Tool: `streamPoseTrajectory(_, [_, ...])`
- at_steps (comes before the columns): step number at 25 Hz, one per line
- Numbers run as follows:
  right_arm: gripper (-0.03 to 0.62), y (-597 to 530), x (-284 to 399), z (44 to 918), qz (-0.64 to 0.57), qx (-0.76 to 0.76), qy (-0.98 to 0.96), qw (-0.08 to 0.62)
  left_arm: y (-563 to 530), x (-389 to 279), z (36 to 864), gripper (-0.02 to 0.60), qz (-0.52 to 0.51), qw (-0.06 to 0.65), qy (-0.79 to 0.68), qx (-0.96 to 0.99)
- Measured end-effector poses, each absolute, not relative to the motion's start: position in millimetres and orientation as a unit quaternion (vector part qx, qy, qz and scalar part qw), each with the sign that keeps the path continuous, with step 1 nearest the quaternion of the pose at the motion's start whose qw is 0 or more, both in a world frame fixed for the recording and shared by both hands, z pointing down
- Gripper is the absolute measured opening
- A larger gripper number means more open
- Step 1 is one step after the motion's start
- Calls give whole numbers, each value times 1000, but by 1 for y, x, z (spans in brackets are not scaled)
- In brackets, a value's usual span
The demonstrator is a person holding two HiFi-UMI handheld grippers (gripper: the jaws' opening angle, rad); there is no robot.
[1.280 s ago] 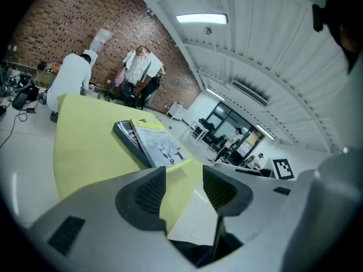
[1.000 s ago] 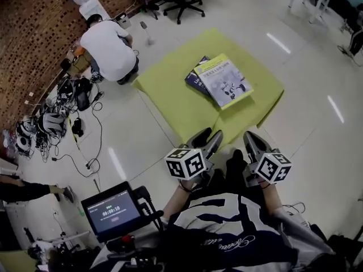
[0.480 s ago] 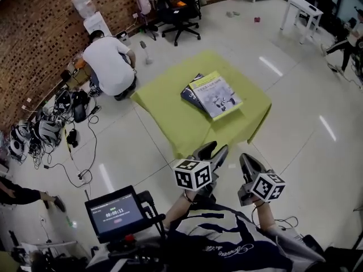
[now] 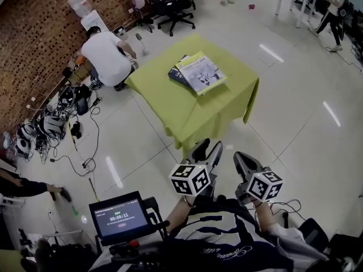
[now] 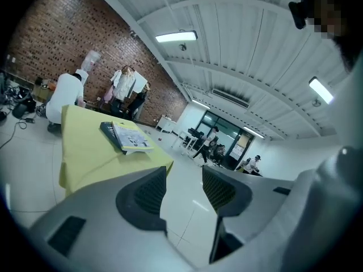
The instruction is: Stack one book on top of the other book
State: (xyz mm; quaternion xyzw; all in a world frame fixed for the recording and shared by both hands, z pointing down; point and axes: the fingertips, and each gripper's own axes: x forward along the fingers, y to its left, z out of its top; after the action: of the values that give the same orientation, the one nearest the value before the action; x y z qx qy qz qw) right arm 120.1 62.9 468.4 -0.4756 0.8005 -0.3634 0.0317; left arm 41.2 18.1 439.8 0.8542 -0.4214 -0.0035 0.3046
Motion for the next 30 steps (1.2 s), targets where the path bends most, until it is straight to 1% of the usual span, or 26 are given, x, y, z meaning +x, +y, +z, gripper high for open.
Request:
streamPoseTrajectory(3, [-5,91,111,476,-380,-449,808,30,59,34,445,205,2,312,-444,840])
streamPoseTrajectory(7, [-5,109,101,488,-391,-429,814,26,84,28,454,204,-4,324,-458,828])
streamPoseTrajectory(10, [-5,115,83,487,-389,-405,827,24,92,14,454,200,1,309,-480,821])
streamPoseTrajectory(12, [-5,118,81,486,-383,-396,834,25,95,12,456,175,3,299,-489,820])
streamPoseTrajectory(16, [-5,120,83,482,-371,-390,842,34,98,13,457,175,15,271,-498,824])
streamPoseTrajectory(17, [-5,120,82,481,-369,-390,843,36,98,11,457,167,17,266,-503,822])
streamPoseTrajectory(18, [-5,119,81,481,-368,-391,843,35,98,8,457,127,18,262,-509,819])
streamPoseTrajectory(20, [-5,118,74,478,-365,-393,843,33,96,-3,456,13,17,256,-521,814])
streamPoseTrajectory(21, [-5,117,68,476,-364,-394,843,32,95,-9,455,3,18,253,-523,814])
streamPoseTrajectory(26, [-5,112,37,471,-368,-395,841,23,84,-35,449,4,13,259,-516,816])
streamPoseTrajectory(30, [-5,111,30,473,-364,-402,840,18,82,-41,451,3,11,261,-506,822])
